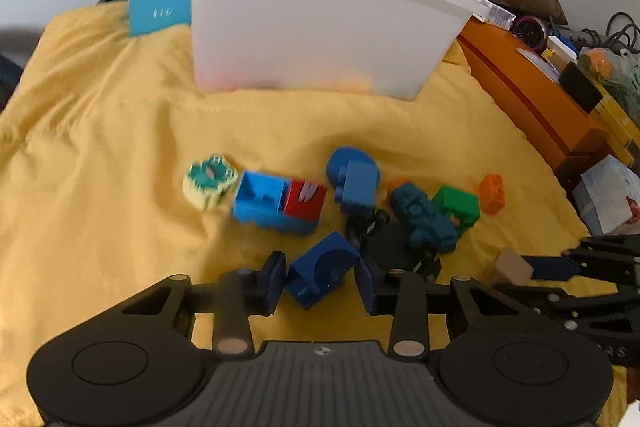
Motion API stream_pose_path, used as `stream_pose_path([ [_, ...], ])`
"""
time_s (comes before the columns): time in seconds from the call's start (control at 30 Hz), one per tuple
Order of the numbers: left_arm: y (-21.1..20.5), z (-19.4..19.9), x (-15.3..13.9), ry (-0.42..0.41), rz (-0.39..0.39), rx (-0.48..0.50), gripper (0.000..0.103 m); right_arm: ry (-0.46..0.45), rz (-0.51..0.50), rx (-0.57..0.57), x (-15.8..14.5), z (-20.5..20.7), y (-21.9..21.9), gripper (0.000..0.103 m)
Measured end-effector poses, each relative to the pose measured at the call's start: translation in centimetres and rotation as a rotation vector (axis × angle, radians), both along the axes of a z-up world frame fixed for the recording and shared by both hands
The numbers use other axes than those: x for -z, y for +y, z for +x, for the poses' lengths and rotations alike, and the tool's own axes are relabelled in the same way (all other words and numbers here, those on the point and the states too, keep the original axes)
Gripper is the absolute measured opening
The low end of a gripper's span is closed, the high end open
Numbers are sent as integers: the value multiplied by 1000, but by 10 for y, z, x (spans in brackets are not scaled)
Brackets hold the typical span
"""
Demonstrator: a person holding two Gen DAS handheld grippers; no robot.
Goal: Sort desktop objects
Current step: 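Grasp the blue block with the left tool while the right tool holds the wooden cube, then carry the blue block and wooden cube over the white bin and open both tools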
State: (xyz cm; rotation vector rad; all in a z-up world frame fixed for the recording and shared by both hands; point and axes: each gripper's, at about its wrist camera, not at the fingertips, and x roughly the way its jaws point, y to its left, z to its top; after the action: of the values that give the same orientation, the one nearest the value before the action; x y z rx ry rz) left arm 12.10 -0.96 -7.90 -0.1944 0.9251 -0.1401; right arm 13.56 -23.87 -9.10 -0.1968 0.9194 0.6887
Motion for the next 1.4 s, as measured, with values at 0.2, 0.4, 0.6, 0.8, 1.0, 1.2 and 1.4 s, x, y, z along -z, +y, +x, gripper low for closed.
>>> stream_pose_path([
  [0.2, -3, 2, 0, 1, 17, 25, 38, 7, 1, -3, 6, 4, 2, 33],
  [0.4, 2, -11, -14, -21, 3, 42, 38, 3, 40, 20, -4, -3, -4, 33],
  [0.6, 24, -20, -41, -49, -13, -31, 38, -15, 87, 55, -21, -20, -16, 33],
  [0.8, 27, -30, -78, -94, 13, -12, 38, -48, 111, 113, -33, -27, -19, 33],
  [1.0, 20, -34, -104, -105, 21, 30, 38, -72, 164, 204, -51, -27, -22, 33],
  [1.2, 37, -25, -135, -123, 3, -37, 38, -122, 196, 180, -94, -14, -18, 33],
  [1.4, 53, -1, -178, -174, 39, -67, 38, -171, 221, 100, -155, 22, 2, 33],
])
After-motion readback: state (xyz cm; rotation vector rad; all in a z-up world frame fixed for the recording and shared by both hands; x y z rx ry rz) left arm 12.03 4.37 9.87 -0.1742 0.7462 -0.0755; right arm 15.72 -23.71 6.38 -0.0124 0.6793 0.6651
